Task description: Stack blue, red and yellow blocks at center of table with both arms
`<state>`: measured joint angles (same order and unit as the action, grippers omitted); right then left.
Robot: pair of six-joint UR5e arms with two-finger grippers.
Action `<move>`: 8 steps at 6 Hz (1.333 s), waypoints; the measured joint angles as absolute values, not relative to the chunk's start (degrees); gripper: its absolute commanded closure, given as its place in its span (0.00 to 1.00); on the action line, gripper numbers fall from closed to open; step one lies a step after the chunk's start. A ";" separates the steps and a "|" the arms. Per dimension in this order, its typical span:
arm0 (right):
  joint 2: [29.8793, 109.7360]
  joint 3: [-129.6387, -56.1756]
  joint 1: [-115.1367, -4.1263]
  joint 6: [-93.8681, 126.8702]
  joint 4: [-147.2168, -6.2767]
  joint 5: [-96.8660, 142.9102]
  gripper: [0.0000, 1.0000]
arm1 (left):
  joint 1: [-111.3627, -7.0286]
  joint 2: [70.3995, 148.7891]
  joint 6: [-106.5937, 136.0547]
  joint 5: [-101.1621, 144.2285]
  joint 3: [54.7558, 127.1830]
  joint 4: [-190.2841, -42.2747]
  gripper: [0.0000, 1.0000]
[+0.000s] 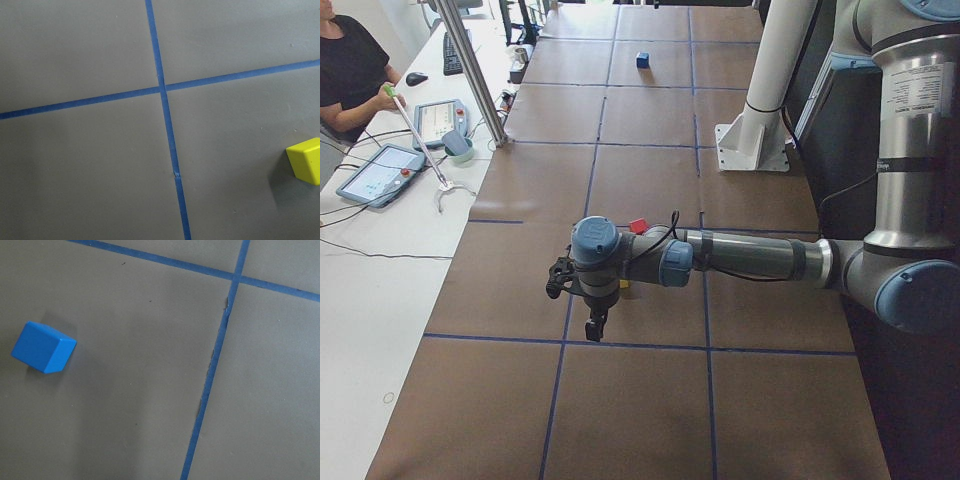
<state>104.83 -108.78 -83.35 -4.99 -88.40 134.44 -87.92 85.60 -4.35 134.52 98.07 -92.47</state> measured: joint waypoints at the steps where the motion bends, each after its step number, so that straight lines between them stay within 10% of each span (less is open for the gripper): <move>1: 104.85 -108.58 -83.33 -4.88 -88.44 134.42 0.00 | -87.76 85.55 -4.36 134.52 98.04 -92.58 0.00; 8: 97.55 -105.24 -68.03 29.57 -76.93 135.91 0.01 | -87.63 85.35 -4.42 137.04 98.66 -92.60 0.00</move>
<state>97.55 -105.24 -68.03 29.57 -76.93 135.91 -87.63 85.35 -4.42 137.04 98.66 -92.60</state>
